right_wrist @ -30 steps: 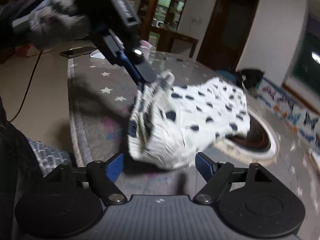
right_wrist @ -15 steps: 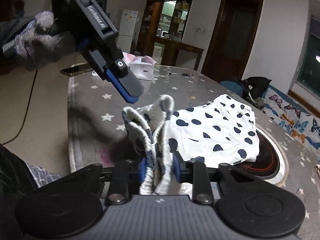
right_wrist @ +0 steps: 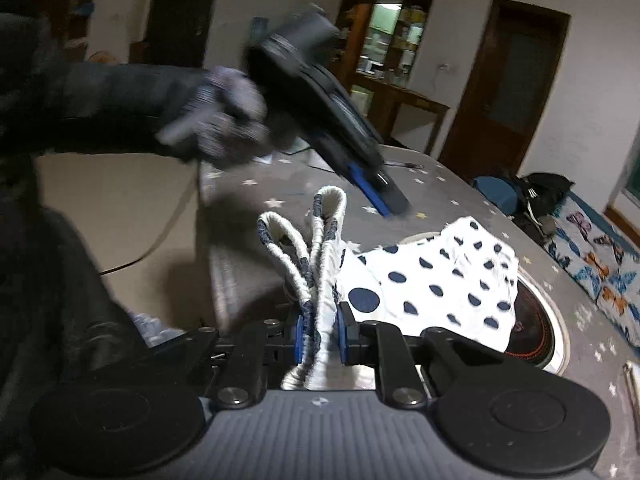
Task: Fold clothes
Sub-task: 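Lift the cuffs with the right gripper and carry them toward the waistband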
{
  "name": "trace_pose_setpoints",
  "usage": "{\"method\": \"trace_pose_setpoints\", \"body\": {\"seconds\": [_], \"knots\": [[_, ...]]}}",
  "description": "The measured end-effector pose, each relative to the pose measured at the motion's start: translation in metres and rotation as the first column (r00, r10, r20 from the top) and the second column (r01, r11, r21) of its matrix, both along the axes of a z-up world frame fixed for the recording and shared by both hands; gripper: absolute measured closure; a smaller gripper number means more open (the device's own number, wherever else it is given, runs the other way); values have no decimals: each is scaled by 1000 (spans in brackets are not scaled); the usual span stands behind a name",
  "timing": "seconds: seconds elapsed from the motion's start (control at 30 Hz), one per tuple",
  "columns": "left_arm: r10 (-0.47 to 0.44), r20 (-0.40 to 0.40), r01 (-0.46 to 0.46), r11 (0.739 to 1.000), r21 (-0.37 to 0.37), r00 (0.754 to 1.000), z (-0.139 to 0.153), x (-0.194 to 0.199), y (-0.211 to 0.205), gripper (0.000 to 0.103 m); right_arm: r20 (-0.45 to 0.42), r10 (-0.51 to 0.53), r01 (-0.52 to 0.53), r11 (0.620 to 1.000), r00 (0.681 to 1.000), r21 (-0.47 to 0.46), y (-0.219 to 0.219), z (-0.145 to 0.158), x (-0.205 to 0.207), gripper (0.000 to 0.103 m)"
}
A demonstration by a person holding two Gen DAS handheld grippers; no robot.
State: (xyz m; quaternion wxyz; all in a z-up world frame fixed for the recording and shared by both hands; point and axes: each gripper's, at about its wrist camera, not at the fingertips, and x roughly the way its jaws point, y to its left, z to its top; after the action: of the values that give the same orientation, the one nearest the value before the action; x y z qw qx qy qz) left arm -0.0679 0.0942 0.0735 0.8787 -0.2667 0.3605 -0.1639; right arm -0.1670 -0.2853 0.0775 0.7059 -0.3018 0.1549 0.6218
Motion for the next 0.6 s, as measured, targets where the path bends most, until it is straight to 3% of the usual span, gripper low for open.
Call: {"method": "trace_pose_setpoints", "body": {"seconds": [0.1,0.23,0.43,0.6], "knots": [[-41,0,41,999,5,999,-9,17,-7,78,14,16,-16,1000,1000,-15,-12,14,-12,88],[-55,-32,54,998,-33,998,-24,12,-3,78,11,10,-10,1000,1000,-16,-26,37,-21,88],[-77,-80,70,993,-93,994,-45,3,4,77,72,3,-4,1000,997,7,-33,73,-29,89],[-97,-118,80,986,-143,988,-63,-4,10,77,98,-30,25,998,995,49,-17,92,0,89]]}}
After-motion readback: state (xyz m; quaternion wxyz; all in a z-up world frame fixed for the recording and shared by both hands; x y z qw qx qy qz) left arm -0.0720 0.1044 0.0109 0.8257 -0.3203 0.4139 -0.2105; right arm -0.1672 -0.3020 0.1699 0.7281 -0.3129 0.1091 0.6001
